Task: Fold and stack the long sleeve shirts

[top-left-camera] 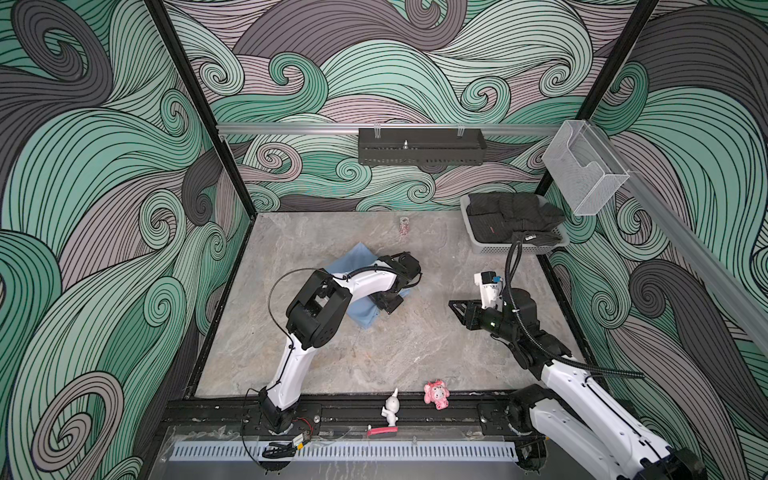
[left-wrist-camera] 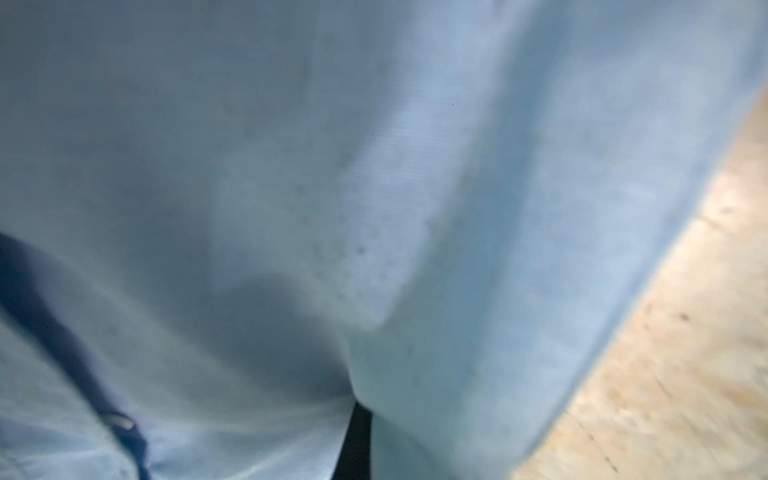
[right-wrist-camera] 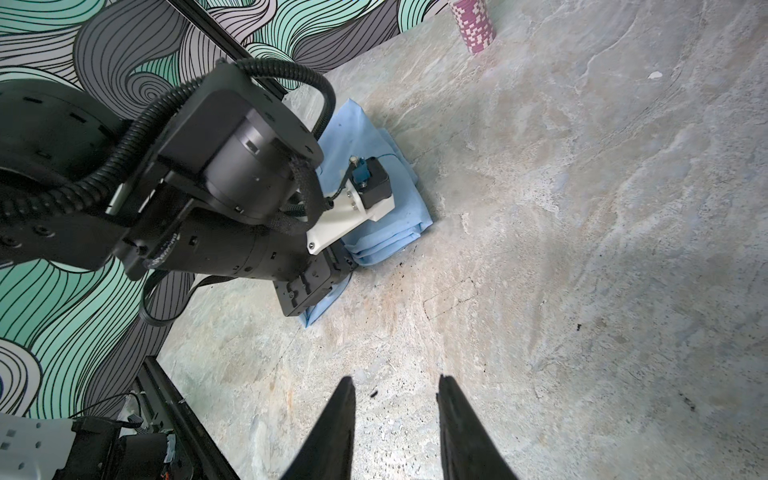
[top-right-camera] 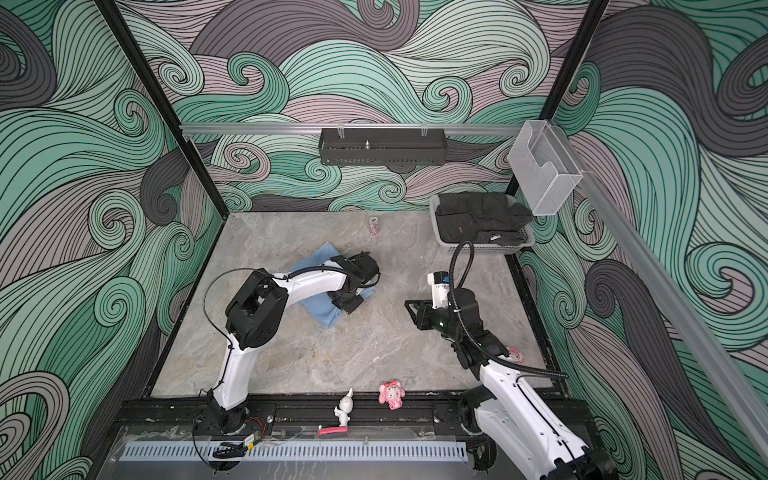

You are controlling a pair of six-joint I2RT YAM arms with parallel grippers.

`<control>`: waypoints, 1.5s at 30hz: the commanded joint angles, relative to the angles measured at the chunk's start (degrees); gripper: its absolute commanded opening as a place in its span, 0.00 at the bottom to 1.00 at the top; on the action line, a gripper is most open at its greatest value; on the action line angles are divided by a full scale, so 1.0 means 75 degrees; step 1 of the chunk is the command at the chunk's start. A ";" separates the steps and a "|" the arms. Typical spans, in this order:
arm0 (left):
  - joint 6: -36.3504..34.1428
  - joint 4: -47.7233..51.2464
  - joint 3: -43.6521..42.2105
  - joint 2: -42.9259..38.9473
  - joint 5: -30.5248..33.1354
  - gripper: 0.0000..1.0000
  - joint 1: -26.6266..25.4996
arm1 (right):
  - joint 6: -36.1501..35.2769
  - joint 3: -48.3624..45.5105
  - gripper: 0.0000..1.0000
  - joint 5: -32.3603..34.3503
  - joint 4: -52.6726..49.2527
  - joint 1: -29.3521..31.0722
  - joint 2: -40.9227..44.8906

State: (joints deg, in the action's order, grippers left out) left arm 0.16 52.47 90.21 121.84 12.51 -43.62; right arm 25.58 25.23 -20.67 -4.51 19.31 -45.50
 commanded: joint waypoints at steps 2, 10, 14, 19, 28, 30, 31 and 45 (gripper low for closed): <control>-0.0136 0.0433 -0.0148 -0.0763 -0.2474 0.00 -0.0095 | -0.0071 0.0399 0.35 0.0508 -0.0311 -0.0121 -0.0085; 0.0009 0.0427 0.0800 -0.1883 -0.6920 0.00 -0.0371 | -0.0227 0.1031 0.37 0.0927 -0.1056 -0.0785 -0.0284; 0.0649 -0.0566 0.0919 -0.2430 -0.8112 0.00 -0.0270 | -0.0368 0.1399 0.38 0.0859 -0.1355 -0.1163 -0.0255; 0.2015 -0.2891 -0.0301 -0.2897 -0.9030 0.00 0.0436 | -0.0589 0.1751 0.38 0.0828 -0.1703 -0.1408 -0.0202; 0.3105 -0.4408 -0.2060 -0.1239 -0.8480 0.00 0.1666 | -0.0438 0.1805 0.45 0.0417 -0.1695 -0.1450 -0.0572; 0.3198 -0.4398 -0.2264 -0.1003 -0.8077 0.00 0.1839 | -0.0363 0.1804 0.47 0.0341 -0.1738 -0.1450 -0.0705; 0.3249 -0.4395 -0.2343 -0.0961 -0.7946 0.00 0.1923 | -0.0331 0.1803 0.48 0.0307 -0.1773 -0.1448 -0.0754; 0.3249 -0.3899 -0.3168 -0.1771 -0.6303 0.09 0.2428 | 0.0984 0.0534 0.56 -0.0720 -0.1327 -0.1417 -0.2121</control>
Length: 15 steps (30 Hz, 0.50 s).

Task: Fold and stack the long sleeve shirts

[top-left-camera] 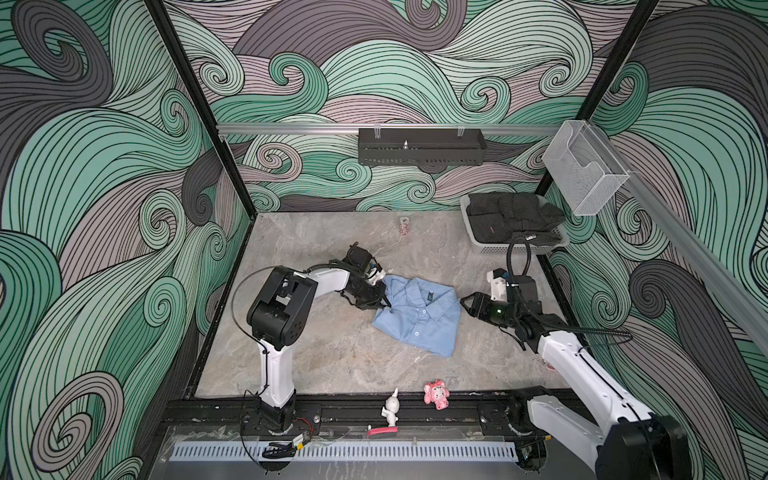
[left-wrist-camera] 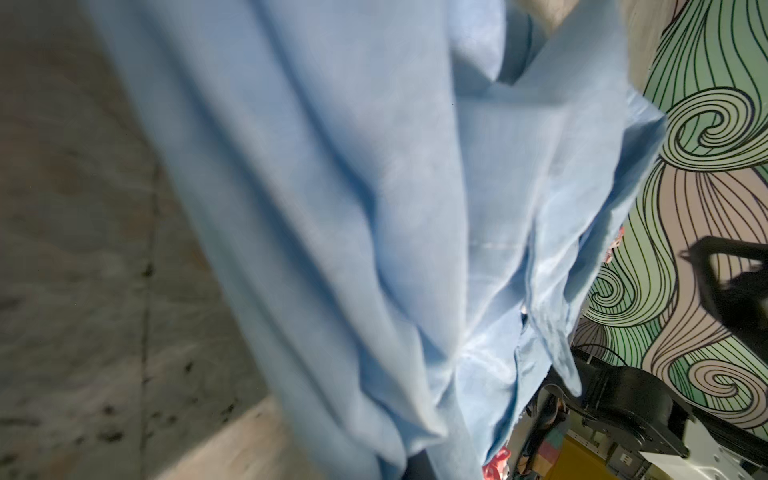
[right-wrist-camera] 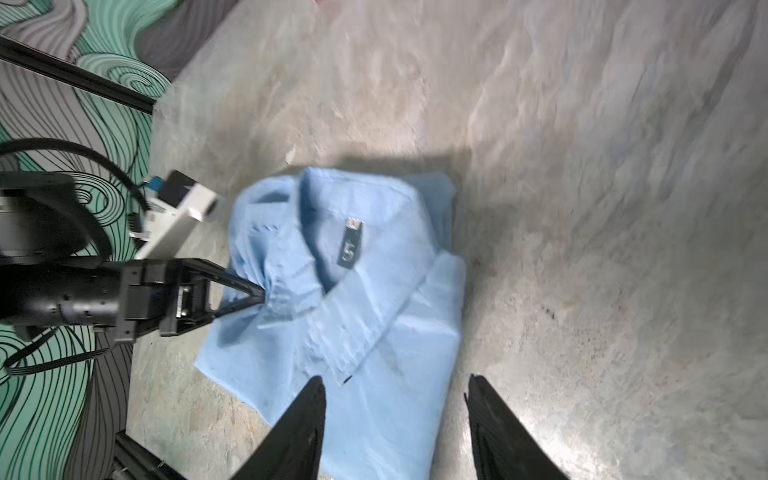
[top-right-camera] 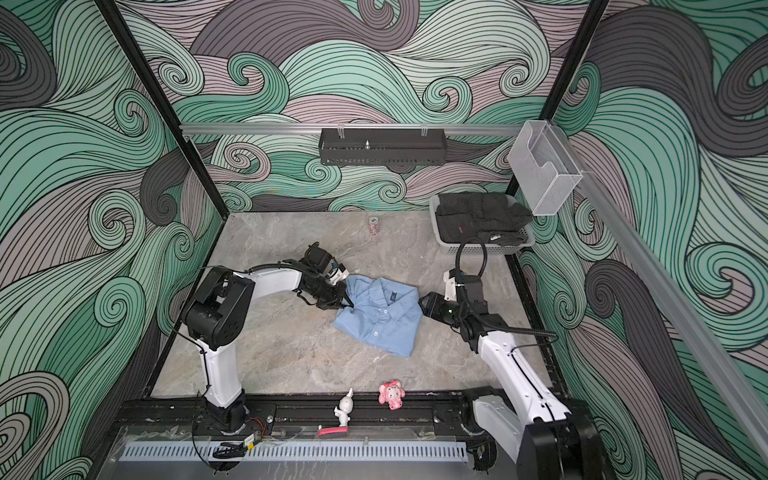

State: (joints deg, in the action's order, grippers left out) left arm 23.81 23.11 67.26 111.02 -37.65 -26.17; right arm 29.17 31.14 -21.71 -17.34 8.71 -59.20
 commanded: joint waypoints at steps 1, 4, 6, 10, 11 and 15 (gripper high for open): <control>0.0089 0.0054 -0.0107 -0.0294 0.0370 0.09 0.0114 | 0.0605 -0.0336 0.56 -0.0714 0.0617 -0.0001 -0.0477; 0.0075 0.0097 -0.0045 -0.0070 0.0203 0.07 0.0126 | 0.0785 -0.0413 0.57 -0.1196 0.1386 0.0066 -0.1214; 0.0205 -0.0047 -0.0097 0.0053 0.0112 0.06 0.0131 | 0.0951 -0.0385 0.59 -0.1492 0.1864 0.0105 -0.1819; 0.0306 -0.0142 -0.0109 0.0240 -0.0019 0.05 0.0136 | 0.1342 -0.0143 0.61 -0.2222 0.2939 0.0402 -0.3181; 0.0305 -0.0141 -0.0120 0.0254 -0.0012 0.05 0.0138 | 0.1473 -0.0060 0.61 -0.2396 0.3199 0.0549 -0.3457; 0.0305 -0.0132 -0.0155 0.0280 -0.0069 0.05 0.0150 | 0.1811 0.0416 0.60 -0.2604 0.3646 0.1422 -0.3526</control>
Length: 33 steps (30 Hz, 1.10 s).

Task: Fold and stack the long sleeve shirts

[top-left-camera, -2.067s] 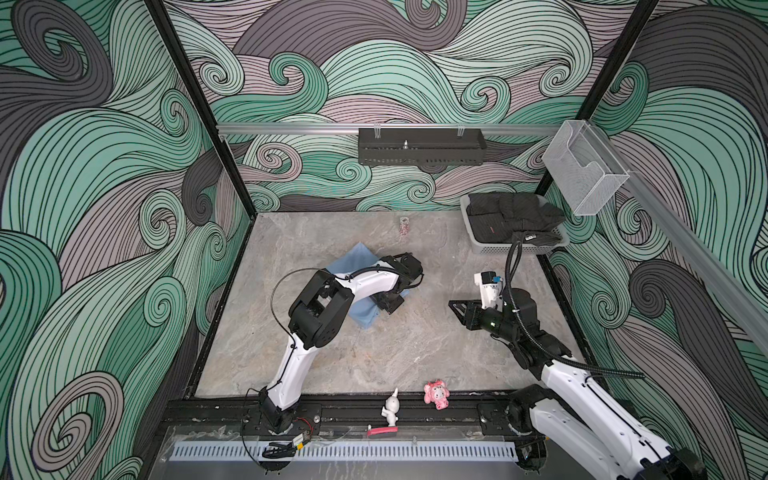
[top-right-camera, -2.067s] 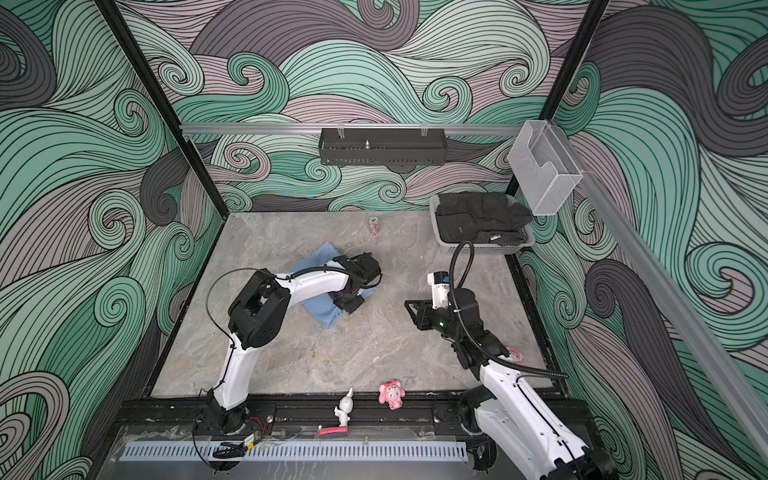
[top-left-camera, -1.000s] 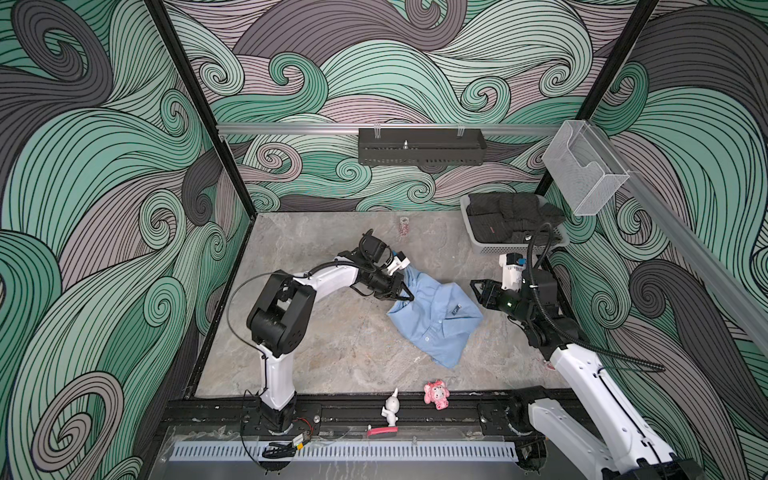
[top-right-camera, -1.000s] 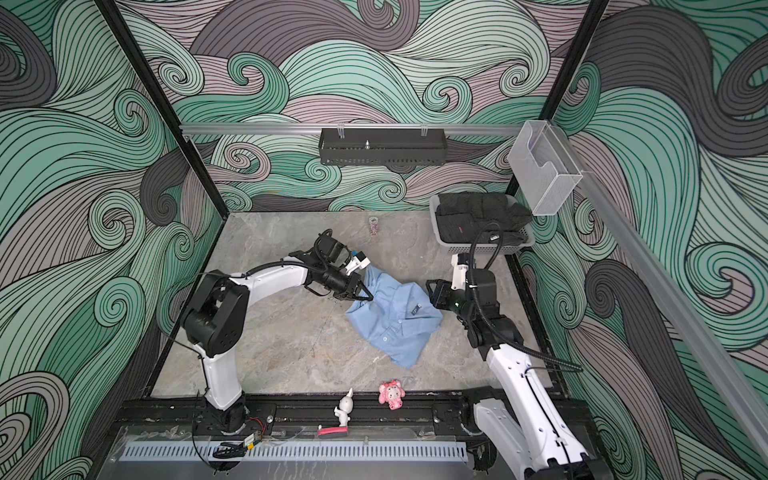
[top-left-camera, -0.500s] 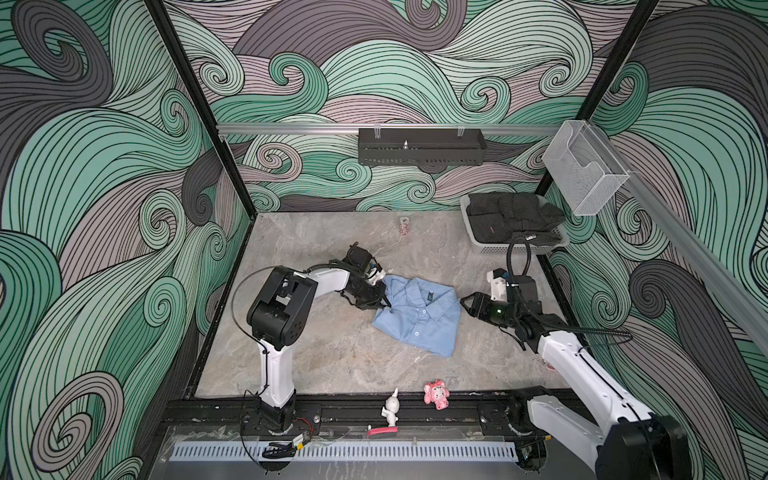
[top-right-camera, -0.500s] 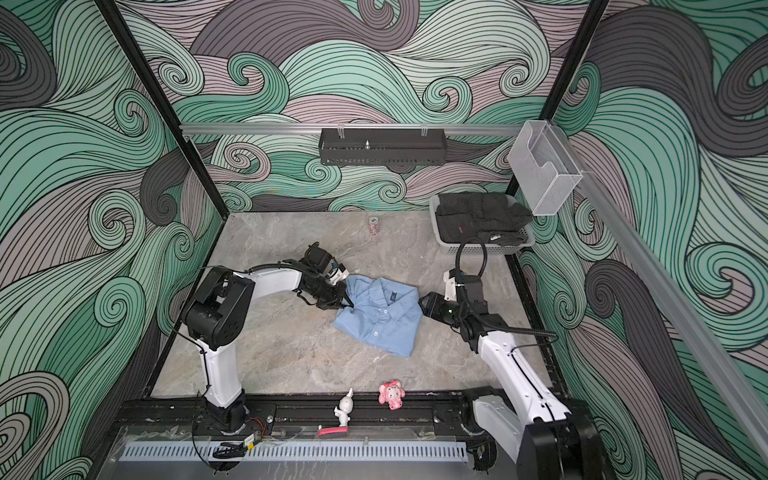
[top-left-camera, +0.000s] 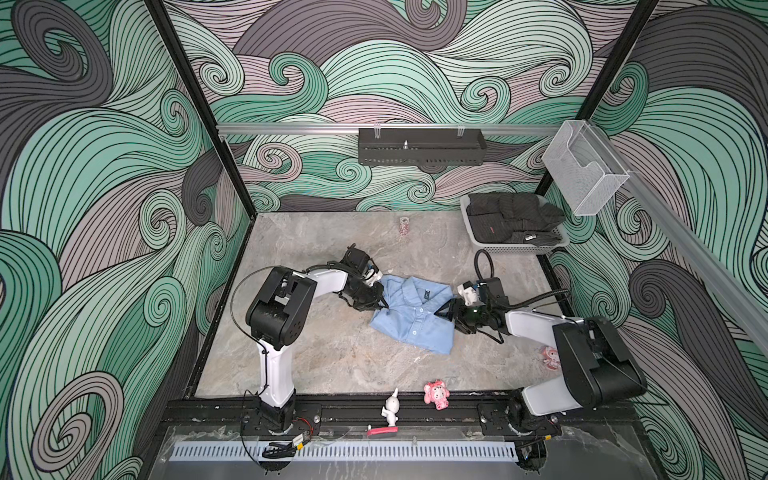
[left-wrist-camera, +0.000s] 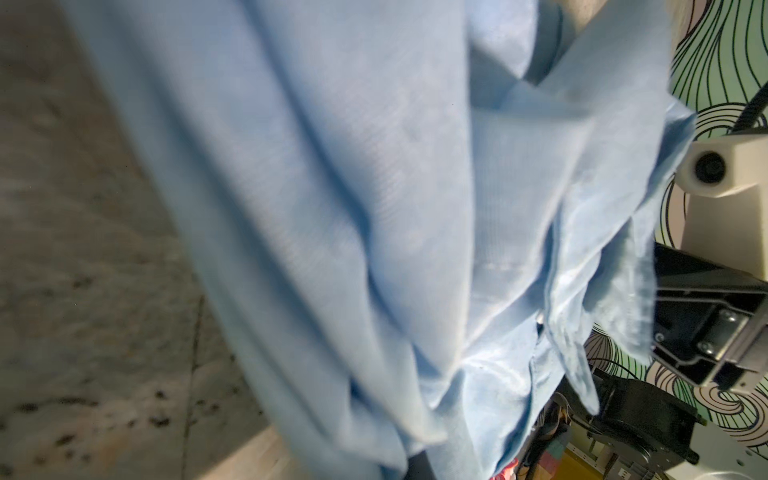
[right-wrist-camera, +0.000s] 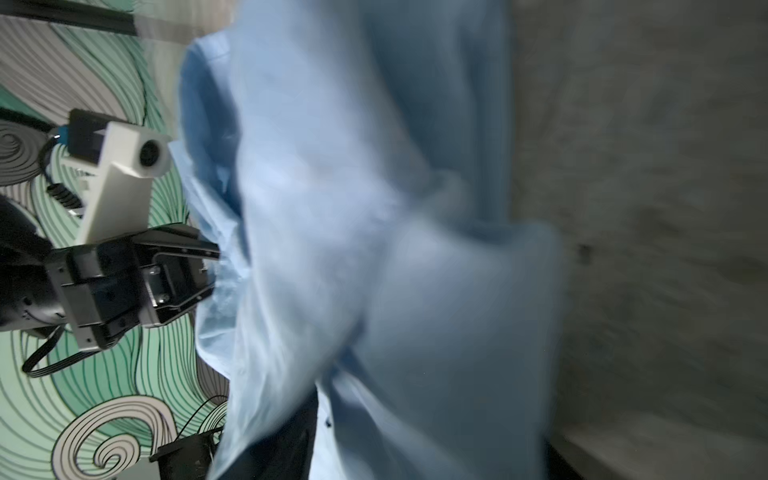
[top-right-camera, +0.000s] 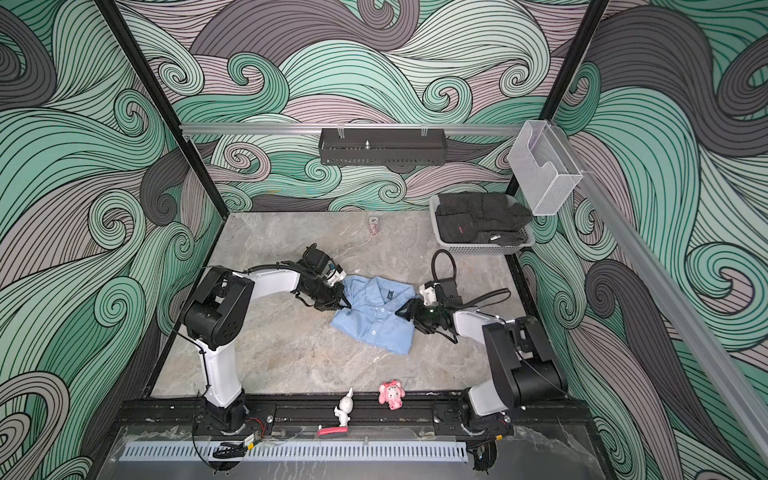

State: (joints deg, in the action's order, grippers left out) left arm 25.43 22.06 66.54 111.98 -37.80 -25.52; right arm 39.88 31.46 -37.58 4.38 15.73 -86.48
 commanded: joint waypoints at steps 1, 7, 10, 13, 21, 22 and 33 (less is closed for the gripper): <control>0.0091 -0.0001 -0.0080 0.0150 -0.0050 0.04 0.0074 | 0.0260 0.0652 0.59 -0.0362 0.0415 0.0772 0.0297; 0.0131 -0.0125 -0.0258 0.0018 -0.0151 0.04 0.0133 | -0.0997 0.2634 0.57 0.0892 -0.2828 0.1794 0.0799; 0.0129 -0.0125 -0.0306 -0.0111 -0.0183 0.04 0.0167 | -0.1518 0.3144 0.57 0.1663 -0.4335 0.1954 0.0587; 0.0111 -0.0099 -0.0361 -0.0255 -0.0180 0.05 0.0203 | -0.1686 0.3088 0.57 0.2328 -0.4895 0.1934 0.0413; 0.0047 0.0190 -0.0651 -0.0955 -0.0018 0.21 0.0435 | -0.2066 0.2789 0.59 0.3135 -0.5233 0.1346 0.0454; 0.0030 0.0262 -0.0697 -0.1111 0.0030 0.26 0.0478 | -0.2148 0.2789 0.59 0.3136 -0.5302 0.1224 0.0501; -0.0330 0.1475 -0.0650 -0.3033 0.0849 0.63 0.0613 | -0.2486 0.2803 0.62 0.2714 -0.5228 0.0313 0.0223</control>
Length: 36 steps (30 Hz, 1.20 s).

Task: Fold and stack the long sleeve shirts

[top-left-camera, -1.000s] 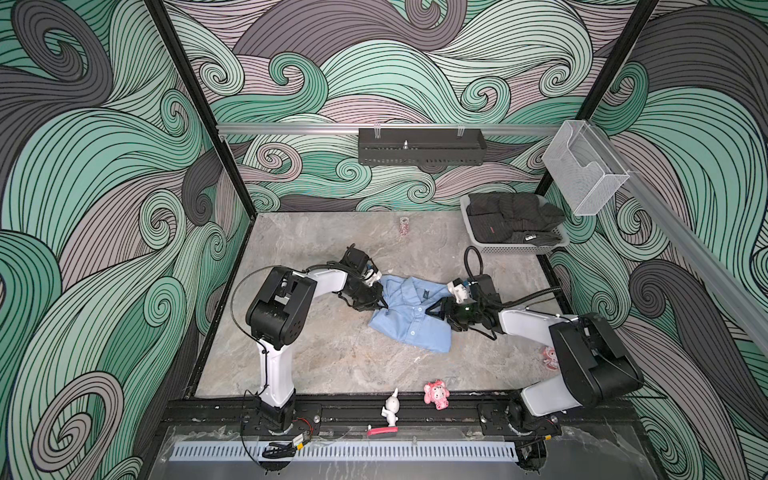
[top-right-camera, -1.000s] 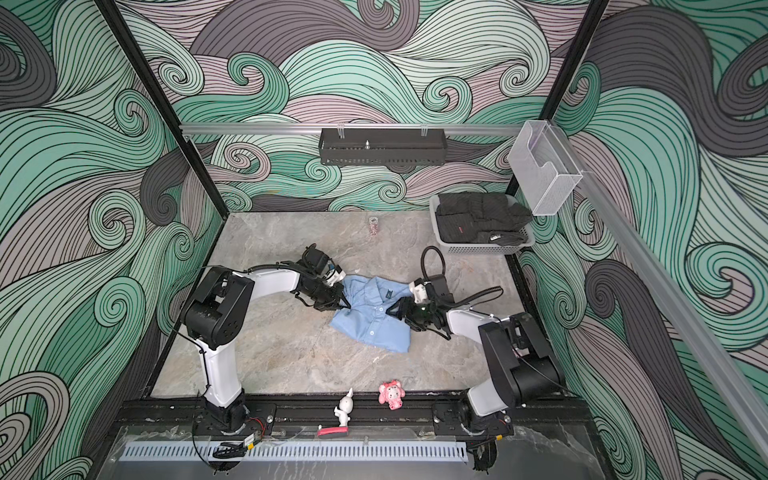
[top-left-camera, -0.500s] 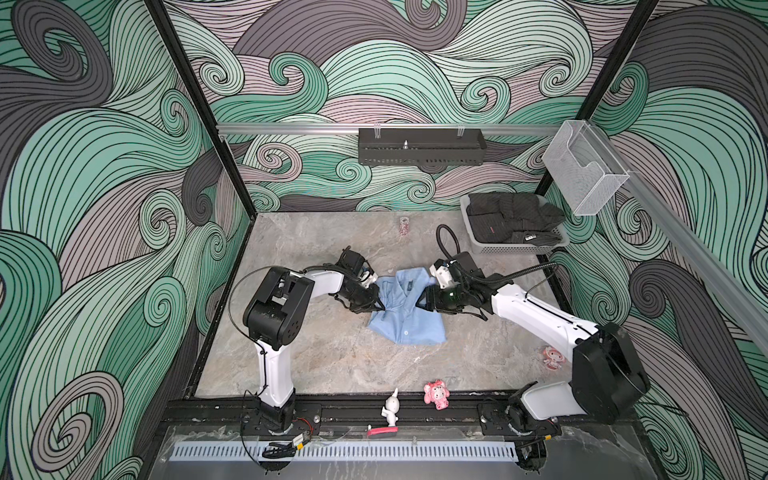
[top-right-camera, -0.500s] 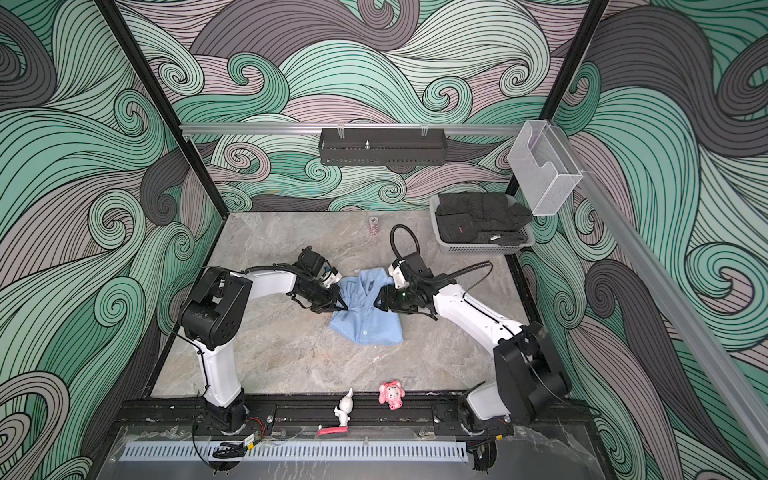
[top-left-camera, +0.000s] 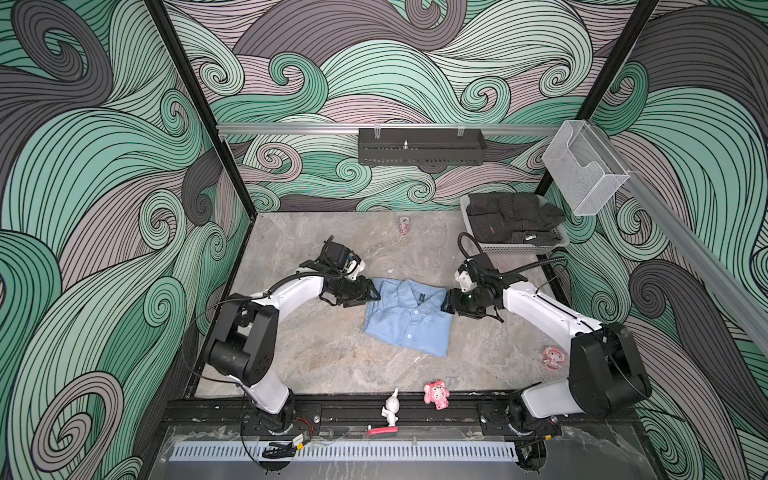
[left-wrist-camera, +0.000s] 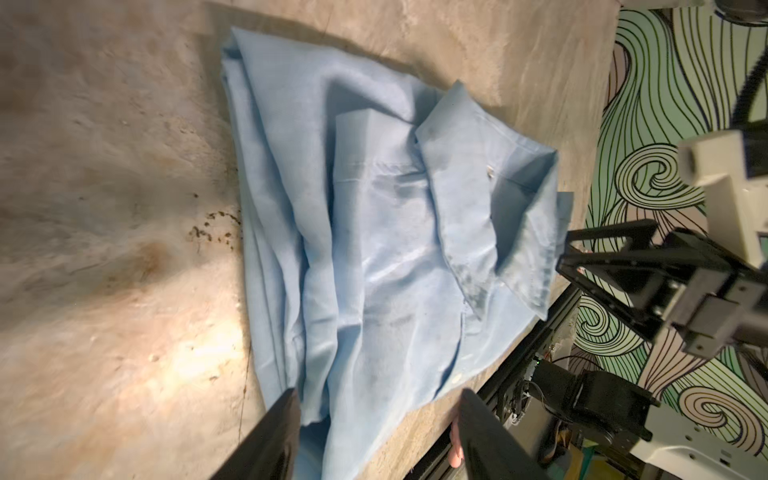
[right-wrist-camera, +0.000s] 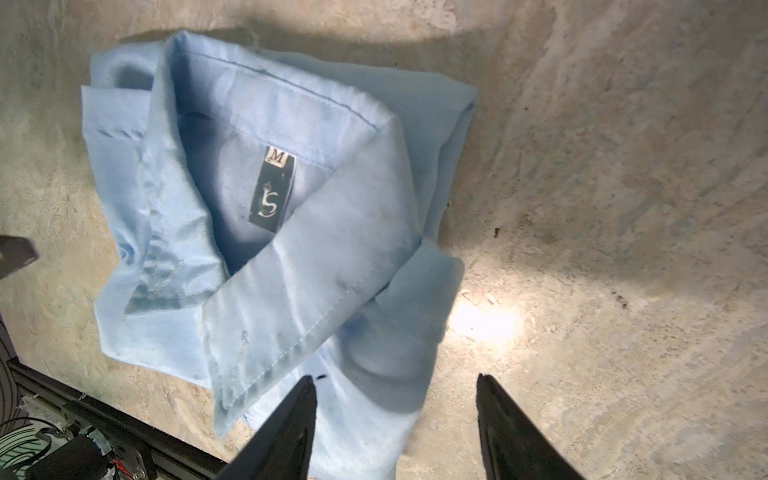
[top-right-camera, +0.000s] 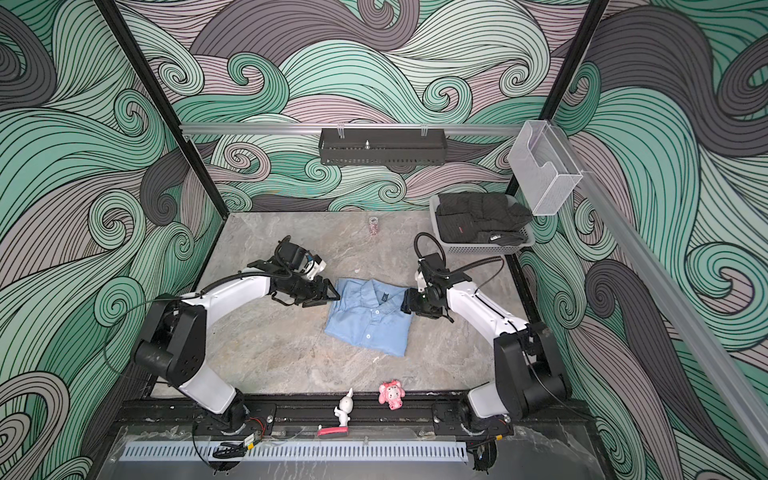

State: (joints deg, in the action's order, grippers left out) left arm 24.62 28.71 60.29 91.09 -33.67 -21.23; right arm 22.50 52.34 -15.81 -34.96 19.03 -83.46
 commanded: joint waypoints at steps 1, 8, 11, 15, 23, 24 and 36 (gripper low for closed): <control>-0.0231 0.0587 0.0225 -0.0246 0.0271 0.63 0.0033 | -0.0153 0.0004 0.62 -0.0258 0.0136 -0.0194 -0.0293; -0.0328 0.0512 0.1072 0.0999 0.0392 0.62 -0.0178 | -0.0298 0.0003 0.56 -0.0893 0.0903 -0.0376 -0.0810; -0.0358 0.0501 0.1639 0.1565 0.0408 0.59 -0.0224 | -0.0395 0.0048 0.45 -0.1070 0.1127 -0.0385 -0.0848; -0.0493 0.0714 0.2404 0.2376 0.0553 0.56 -0.0320 | -0.0628 0.0146 0.23 -0.1121 0.1156 -0.0382 -0.0848; -0.0648 0.0999 0.2871 0.3212 0.0745 0.39 -0.0409 | -0.0817 0.0229 0.08 -0.1220 0.1068 -0.0375 -0.0768; -0.0712 0.1097 0.2923 0.3247 0.0851 0.36 -0.0412 | -0.0843 0.0252 0.08 -0.1232 0.1020 -0.0375 -0.0746; -0.1021 0.1193 0.3163 0.2782 0.0846 0.00 -0.0403 | -0.0949 0.0690 0.02 -0.1189 0.0657 -0.0285 -0.0510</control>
State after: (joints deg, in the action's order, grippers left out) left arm 18.37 36.14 83.55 115.44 -27.64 -23.94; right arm 16.43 55.70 -24.45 -28.25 16.53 -89.03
